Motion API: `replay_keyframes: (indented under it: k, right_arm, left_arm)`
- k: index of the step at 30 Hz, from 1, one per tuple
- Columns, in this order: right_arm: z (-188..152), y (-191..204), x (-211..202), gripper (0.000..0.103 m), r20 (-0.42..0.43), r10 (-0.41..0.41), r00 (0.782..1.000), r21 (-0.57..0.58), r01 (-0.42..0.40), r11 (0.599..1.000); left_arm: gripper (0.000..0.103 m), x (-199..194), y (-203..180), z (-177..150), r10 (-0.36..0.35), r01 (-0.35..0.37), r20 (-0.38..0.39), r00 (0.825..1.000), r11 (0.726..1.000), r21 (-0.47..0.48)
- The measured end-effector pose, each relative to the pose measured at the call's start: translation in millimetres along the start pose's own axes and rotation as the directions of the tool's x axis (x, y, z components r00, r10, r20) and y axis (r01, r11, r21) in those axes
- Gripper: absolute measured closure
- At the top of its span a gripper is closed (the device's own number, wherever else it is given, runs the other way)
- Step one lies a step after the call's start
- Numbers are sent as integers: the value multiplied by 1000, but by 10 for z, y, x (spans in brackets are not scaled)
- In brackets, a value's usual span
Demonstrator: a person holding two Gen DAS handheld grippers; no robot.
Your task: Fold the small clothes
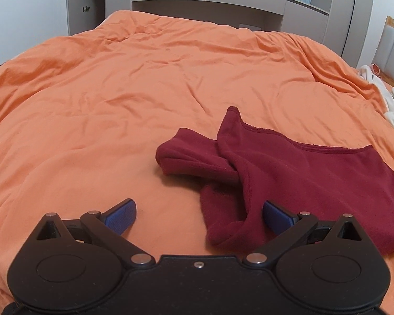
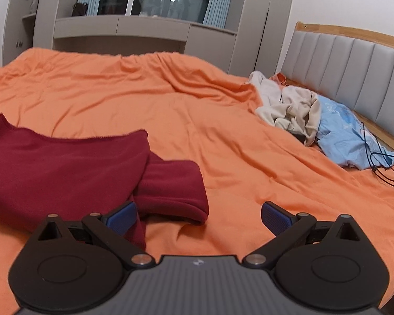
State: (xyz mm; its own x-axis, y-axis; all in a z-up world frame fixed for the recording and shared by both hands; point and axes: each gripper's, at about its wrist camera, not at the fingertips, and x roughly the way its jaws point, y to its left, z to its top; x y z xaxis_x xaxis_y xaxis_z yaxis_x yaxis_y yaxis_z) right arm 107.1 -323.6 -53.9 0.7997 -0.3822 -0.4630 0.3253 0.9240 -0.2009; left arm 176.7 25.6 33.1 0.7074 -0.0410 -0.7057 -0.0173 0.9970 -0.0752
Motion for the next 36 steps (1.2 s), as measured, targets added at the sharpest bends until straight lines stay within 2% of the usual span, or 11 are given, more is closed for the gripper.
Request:
replay_keyframes:
  k: [6, 10, 13, 21, 24, 28, 36]
  right_arm:
    - [72, 108, -196, 0, 53, 29, 998, 14, -29, 999]
    - [134, 333, -331, 0, 108, 87, 990, 16, -89, 996]
    - [161, 577, -357, 0, 145, 144, 979, 8, -147, 989]
    - [179, 1159, -211, 0, 157, 291, 944, -21, -291, 956]
    - [115, 1287, -100, 0, 129, 298, 946, -47, -294, 955]
    - [-84, 1415, 121, 0, 49, 285, 957, -83, -280, 956]
    - [-300, 1459, 96, 0, 126, 265, 956, -93, -255, 963]
  left_arm:
    - [1, -56, 42, -48, -13, 13, 6, 1000, 1000, -26]
    - [1, -166, 122, -118, -27, 31, 35, 999, 993, -113]
    - [0, -242, 110, -217, -39, 49, 62, 997, 985, -167]
    - [1, -240, 9, -310, -47, 56, 59, 997, 985, -164]
    - [1, -238, 38, -328, -53, 63, 59, 997, 980, -188]
    - [0, -243, 22, -347, -51, 62, 60, 997, 978, -200]
    - [0, -197, -87, -330, -52, 62, 50, 997, 976, -208]
